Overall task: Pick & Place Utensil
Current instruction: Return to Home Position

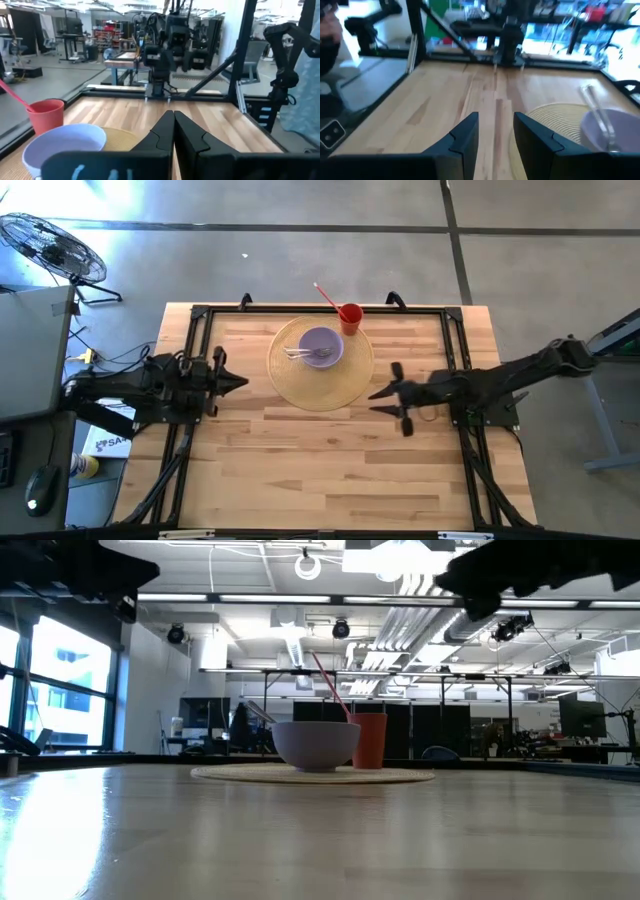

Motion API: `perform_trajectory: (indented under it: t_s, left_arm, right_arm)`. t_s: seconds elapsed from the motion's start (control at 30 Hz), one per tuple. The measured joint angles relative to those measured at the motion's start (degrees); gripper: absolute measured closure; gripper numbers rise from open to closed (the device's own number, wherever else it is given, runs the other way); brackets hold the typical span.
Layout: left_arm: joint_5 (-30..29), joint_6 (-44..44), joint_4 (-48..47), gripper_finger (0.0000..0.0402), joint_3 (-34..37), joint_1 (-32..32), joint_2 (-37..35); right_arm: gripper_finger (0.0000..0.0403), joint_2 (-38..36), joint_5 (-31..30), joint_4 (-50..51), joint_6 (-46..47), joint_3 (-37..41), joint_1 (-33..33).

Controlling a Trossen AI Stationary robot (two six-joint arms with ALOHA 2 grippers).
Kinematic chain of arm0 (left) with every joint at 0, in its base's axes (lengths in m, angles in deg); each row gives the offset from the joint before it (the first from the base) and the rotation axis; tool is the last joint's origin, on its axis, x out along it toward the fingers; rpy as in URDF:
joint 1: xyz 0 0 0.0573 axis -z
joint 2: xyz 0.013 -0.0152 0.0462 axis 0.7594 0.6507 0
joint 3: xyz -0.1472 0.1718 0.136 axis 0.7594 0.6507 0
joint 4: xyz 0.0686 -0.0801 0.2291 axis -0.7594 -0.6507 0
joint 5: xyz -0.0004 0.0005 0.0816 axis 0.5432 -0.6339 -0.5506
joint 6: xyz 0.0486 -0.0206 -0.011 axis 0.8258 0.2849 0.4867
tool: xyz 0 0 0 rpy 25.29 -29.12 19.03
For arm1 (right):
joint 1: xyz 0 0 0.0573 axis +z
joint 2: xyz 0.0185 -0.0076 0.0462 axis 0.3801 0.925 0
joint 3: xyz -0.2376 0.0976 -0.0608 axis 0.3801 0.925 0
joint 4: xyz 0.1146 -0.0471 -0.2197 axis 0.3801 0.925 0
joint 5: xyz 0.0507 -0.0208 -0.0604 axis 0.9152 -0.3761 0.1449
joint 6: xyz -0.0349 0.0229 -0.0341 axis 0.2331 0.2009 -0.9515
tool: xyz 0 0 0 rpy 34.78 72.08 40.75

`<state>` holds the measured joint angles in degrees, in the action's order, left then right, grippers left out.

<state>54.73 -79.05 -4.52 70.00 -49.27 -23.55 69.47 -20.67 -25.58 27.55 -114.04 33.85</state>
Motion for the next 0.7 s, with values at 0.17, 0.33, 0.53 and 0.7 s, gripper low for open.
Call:
perform_trajectory:
  t_s: [0.17,0.33,0.53,0.7]
  left_arm:
    - [-3.89,1.09,-2.25,0.0401,0.04,2.68,-4.01]
    - [-5.91,1.07,6.85,0.0401,5.51,4.03,-5.64]
    - [-12.95,1.03,13.29,0.0401,11.22,4.04,-5.82]
    - [-13.45,1.06,11.84,0.0401,10.84,4.02,-5.99]
  right_arm:
    - [0.0286,-12.55,-2.55,-0.02,-0.49,7.94,0.0]
    - [0.0286,-22.34,-5.3,-0.05,-0.46,15.12,0.0]
    - [0.0286,-29.73,-5.0,-1.0,1.18,20.3,0.13]
    - [0.0286,-38.34,10.39,-2.95,4.62,20.4,-0.8]
